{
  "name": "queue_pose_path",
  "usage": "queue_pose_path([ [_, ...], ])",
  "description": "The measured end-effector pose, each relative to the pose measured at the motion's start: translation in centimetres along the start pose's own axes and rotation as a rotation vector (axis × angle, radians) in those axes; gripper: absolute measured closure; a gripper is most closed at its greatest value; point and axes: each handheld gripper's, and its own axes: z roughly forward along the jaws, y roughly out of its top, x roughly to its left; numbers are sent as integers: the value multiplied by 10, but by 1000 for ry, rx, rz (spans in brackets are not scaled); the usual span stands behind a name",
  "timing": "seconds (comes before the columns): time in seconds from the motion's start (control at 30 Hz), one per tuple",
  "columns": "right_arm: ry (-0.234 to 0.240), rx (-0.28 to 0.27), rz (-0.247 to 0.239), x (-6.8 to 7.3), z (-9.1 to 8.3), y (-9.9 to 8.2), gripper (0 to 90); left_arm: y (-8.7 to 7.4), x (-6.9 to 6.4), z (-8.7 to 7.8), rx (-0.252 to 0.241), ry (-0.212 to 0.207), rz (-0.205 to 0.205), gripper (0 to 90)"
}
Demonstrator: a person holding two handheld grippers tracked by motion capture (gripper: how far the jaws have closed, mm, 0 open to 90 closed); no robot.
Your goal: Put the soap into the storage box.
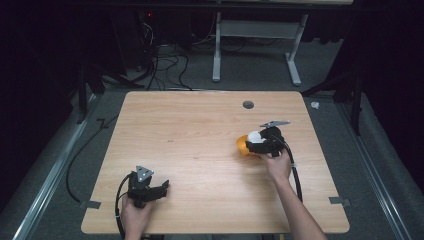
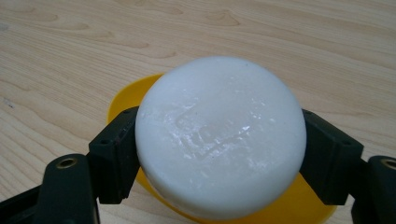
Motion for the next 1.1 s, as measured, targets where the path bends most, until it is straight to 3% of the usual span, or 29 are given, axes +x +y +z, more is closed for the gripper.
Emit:
queue_pose_path([
  [0.8,-9,55,33,-1,12,-2,241,0,0,0,0,0,0,169],
  [1.1,1,11,16,0,2,1,225,0,0,0,0,0,2,168],
])
